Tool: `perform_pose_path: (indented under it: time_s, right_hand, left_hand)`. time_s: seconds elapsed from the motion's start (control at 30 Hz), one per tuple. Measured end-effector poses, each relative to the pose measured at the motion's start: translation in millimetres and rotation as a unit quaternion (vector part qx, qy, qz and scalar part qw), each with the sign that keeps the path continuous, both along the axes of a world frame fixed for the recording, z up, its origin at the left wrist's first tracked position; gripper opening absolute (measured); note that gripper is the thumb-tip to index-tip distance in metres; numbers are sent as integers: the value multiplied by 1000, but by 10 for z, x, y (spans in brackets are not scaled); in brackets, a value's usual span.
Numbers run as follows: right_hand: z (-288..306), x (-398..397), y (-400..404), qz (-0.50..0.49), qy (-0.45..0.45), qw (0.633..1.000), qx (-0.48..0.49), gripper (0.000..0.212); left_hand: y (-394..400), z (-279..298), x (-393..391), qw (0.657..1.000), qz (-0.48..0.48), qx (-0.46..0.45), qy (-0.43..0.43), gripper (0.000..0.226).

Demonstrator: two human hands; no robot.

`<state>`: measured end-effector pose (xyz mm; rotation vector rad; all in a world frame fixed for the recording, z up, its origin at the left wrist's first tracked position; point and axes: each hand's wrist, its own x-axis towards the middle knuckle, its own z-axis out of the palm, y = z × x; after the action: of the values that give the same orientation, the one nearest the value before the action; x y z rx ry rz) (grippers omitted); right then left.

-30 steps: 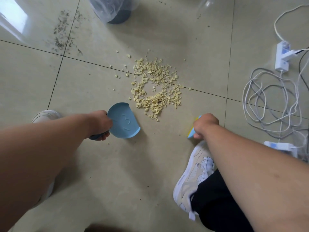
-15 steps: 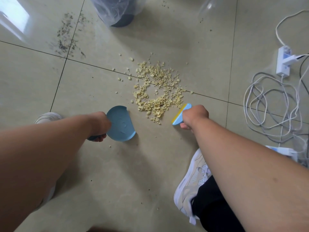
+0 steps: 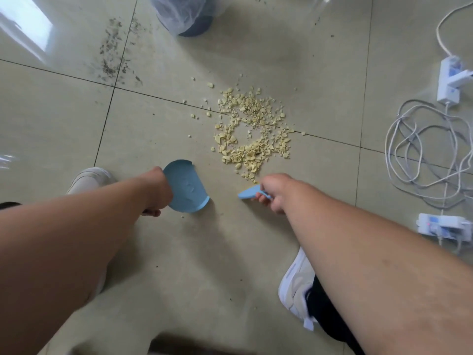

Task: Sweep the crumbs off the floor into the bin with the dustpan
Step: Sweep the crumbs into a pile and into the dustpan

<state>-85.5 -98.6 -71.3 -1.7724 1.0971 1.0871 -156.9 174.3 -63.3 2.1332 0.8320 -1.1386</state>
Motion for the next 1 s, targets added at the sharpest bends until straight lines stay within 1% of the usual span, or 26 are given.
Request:
perform_pose_path:
  time_s: [0.03, 0.1, 0.17, 0.2, 0.23, 0.27, 0.33, 0.37, 0.4, 0.47, 0.5, 0.53, 0.57, 0.63, 0.67, 0.73, 0.8, 0.9, 1.0]
  right_hand:
    - [4, 85, 63, -22, -25, 999, 10, 24]
    - [-22, 245, 144, -51, -64, 997, 8, 34]
    - [-83, 373, 152, -53, -69, 996, -4, 42]
    - [-95, 423, 145, -47, -62, 997, -6, 41]
    - [-73, 460, 149, -37, -47, 998, -7, 37]
    - [-42, 480, 151, -21, -25, 999, 0, 33]
    - [28, 510, 136, 27, 46, 999, 11, 25]
    - [65, 513, 128, 68, 82, 994, 15, 22]
    - [97, 513, 131, 129, 109, 985, 21, 19]
    - [142, 507, 165, 300, 114, 946, 32, 12]
    - [160, 503, 200, 382, 95, 919, 36, 9]
    - [163, 500, 241, 452, 66, 889, 35, 12]
    - [156, 500, 285, 507, 33, 861, 26, 17]
    - [127, 505, 391, 577, -52, 815, -11, 21]
    - [100, 506, 432, 594, -94, 798, -36, 21]
    - [32, 528, 459, 600, -147, 782, -82, 17]
    - [-18, 612, 418, 587, -163, 784, -122, 15]
    - [-7, 824, 266, 555, -179, 792, -178, 17]
    - [65, 1017, 124, 539, -180, 800, -192, 20]
  left_hand:
    - [8, -38, 6, 1000, 25, -1, -14, 21]
    - [51, -101, 15, 998, 38, 4, -51, 36]
    - [73, -138, 42, 997, 46, 13, -59, 43]
    - [82, -142, 72, 997, 45, 17, -62, 43]
    - [85, -122, 103, 996, 65, 15, -59, 42]
    - [108, -134, 131, 996, 57, 19, -61, 38]
    - [151, -136, 202, 996, 73, 18, -53, 30]
    - [172, -142, 235, 995, 85, 20, -45, 27]
    - [197, -175, 262, 995, 93, 19, -32, 23]
    - [222, -196, 288, 995, 92, 20, 14, 19]
    - [223, -187, 286, 996, 83, 24, 38, 18]
    - [224, -202, 278, 996, 67, 25, 53, 16]
    - [222, -199, 275, 997, 53, 23, 59, 15]
    - [225, -235, 268, 998, 29, 20, 53, 15]
    - [226, -250, 263, 998, 24, 19, 50, 15]
    - [224, -280, 252, 999, 12, 19, 48, 16]
    - [235, -315, 238, 999, -4, 24, 43, 16]
    - [280, -360, 228, 999, 2, 13, 46, 14]
    - [312, -357, 239, 999, 4, 10, 43, 14]
